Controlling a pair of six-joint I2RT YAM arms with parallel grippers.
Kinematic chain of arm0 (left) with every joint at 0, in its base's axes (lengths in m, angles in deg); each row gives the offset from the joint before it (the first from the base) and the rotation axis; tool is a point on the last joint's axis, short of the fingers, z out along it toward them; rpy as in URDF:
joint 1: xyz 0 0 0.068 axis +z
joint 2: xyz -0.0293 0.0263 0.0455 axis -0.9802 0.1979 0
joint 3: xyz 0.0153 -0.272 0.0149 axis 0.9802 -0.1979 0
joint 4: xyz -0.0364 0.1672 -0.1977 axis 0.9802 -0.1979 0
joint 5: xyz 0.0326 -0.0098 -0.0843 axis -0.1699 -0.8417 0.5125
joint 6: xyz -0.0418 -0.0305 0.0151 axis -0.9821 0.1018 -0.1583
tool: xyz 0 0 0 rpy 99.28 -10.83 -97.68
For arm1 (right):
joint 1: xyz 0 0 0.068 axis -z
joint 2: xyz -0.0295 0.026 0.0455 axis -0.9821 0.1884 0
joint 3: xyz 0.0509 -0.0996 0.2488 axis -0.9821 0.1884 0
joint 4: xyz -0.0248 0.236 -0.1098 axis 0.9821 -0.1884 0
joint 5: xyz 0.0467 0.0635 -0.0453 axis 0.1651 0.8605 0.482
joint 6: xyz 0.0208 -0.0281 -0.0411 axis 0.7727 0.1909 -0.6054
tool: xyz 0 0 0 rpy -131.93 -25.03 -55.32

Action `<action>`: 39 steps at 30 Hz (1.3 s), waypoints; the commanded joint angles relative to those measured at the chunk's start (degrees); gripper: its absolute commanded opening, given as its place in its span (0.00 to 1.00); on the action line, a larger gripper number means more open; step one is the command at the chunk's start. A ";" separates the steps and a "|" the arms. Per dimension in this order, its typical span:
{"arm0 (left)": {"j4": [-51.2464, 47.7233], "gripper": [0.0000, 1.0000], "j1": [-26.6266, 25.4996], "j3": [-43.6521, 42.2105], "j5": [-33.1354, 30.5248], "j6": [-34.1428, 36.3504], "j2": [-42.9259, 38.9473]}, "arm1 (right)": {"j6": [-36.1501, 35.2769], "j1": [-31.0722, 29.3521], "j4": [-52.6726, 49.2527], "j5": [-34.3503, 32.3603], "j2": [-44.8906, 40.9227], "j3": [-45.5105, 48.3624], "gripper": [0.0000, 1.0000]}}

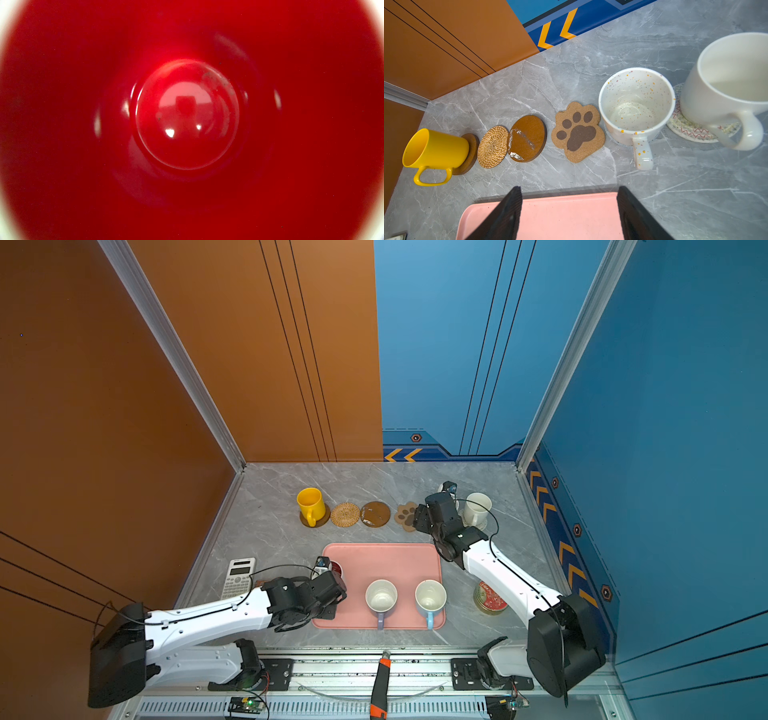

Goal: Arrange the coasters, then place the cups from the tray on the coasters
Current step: 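Close the left gripper inside the red-lined mug and lift it, then carry the red-lined mug with the left gripper toward the rattan coaster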

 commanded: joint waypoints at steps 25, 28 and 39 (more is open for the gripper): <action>12.22 0.00 21.53 20.51 7.97 20.39 16.45 | 0.22 1.75 0.53 1.82 -0.77 0.63 0.70; 13.82 0.00 23.92 22.48 10.70 21.22 18.64 | 0.22 2.10 0.62 2.08 -1.06 0.93 0.70; 15.54 0.00 27.00 29.90 13.84 24.04 26.61 | 0.20 3.07 0.18 2.58 -2.52 1.59 0.70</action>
